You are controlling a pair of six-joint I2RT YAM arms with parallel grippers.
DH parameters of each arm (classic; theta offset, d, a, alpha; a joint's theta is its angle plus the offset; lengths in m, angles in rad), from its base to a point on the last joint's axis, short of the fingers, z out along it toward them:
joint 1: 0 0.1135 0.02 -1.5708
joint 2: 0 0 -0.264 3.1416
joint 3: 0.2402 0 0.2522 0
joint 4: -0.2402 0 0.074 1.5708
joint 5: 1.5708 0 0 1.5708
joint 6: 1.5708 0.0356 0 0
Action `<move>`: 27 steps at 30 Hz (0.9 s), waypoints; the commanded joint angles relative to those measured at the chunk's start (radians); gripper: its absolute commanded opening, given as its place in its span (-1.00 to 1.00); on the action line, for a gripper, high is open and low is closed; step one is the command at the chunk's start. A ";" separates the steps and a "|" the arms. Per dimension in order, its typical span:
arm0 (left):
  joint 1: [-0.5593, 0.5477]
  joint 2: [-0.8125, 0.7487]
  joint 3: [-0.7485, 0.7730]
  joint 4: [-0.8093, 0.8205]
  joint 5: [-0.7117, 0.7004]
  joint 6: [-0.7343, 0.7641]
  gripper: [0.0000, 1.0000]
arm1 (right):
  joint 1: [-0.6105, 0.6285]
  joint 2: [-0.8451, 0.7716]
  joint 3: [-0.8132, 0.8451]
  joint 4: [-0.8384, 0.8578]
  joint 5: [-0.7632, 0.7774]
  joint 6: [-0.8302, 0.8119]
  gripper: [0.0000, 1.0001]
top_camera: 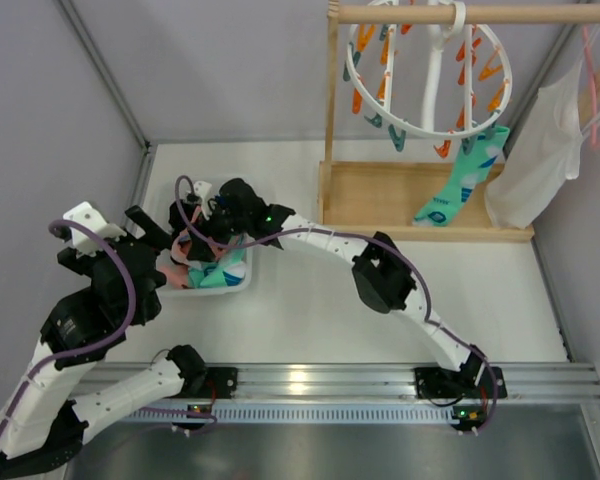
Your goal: Remove the socks clipped to the hanger
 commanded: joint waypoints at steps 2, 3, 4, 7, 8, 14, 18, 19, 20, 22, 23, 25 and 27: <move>0.002 -0.009 -0.002 0.005 -0.017 -0.014 0.97 | -0.016 -0.188 -0.010 -0.011 0.054 -0.028 0.87; 0.002 -0.013 -0.003 0.005 -0.016 -0.015 0.97 | -0.018 -0.226 -0.027 -0.025 0.072 -0.039 0.99; 0.002 -0.015 -0.002 0.005 -0.016 -0.015 0.97 | -0.019 -0.251 -0.049 -0.046 0.118 -0.051 0.99; 0.002 -0.015 0.000 0.006 0.000 -0.014 0.97 | -0.029 -0.392 -0.258 -0.034 0.192 -0.056 0.99; 0.002 -0.015 0.000 0.005 0.013 -0.012 0.97 | -0.032 -0.439 -0.323 0.010 0.200 -0.048 0.99; 0.002 0.004 -0.008 0.009 0.061 -0.031 0.97 | -0.068 -0.889 -0.881 0.188 0.338 0.002 0.99; 0.002 0.027 -0.020 0.041 0.160 0.026 0.97 | -0.122 -1.211 -1.173 0.160 0.552 0.030 0.99; 0.002 0.036 -0.031 0.063 0.182 0.049 0.97 | -0.143 -1.260 -1.275 0.152 0.565 0.044 0.99; 0.002 0.045 -0.055 0.109 0.210 0.078 0.97 | -0.168 -1.311 -1.331 0.150 0.570 0.073 0.99; 0.003 0.091 -0.072 0.147 0.301 0.154 0.97 | -0.266 -1.461 -1.468 0.105 0.620 0.108 0.99; 0.005 0.112 -0.071 0.150 0.323 0.162 0.97 | -0.300 -1.513 -1.504 0.089 0.645 0.137 0.99; 0.012 0.175 -0.069 0.150 0.372 0.176 0.97 | -0.406 -1.645 -1.585 0.048 0.750 0.169 0.99; 0.031 0.218 -0.071 0.149 0.401 0.187 0.97 | -0.487 -1.753 -1.645 0.038 0.892 0.183 0.99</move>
